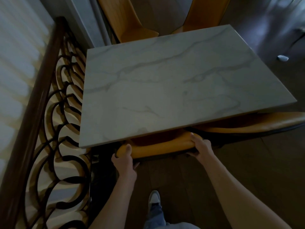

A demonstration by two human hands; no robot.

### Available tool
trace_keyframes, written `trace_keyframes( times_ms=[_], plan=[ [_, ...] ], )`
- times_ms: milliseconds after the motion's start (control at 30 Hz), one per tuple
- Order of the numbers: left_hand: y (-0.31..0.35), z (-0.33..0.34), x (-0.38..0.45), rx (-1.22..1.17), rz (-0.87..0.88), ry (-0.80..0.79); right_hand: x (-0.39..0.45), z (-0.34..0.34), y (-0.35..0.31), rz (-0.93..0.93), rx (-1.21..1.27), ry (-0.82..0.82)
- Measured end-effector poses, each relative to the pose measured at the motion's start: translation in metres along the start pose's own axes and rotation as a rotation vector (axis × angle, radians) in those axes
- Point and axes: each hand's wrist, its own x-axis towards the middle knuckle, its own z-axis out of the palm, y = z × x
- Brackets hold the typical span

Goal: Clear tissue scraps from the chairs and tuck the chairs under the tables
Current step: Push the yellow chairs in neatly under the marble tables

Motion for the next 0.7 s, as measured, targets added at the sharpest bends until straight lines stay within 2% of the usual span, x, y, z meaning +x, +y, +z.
trace_keyframes(
  times_ms=[467, 567, 700],
  plan=[
    [-0.004, -0.003, 0.006, 0.018, 0.002, -0.048, -0.002, -0.001, 0.001, -0.026, -0.033, 0.011],
    [-0.004, -0.012, 0.007, 0.076, 0.038, -0.054, -0.009, 0.0, 0.003, -0.112, -0.17, 0.02],
    [0.002, -0.018, 0.001, 0.295, 0.208, -0.069, -0.021, 0.001, -0.001, -0.309, -0.384, 0.071]
  ],
)
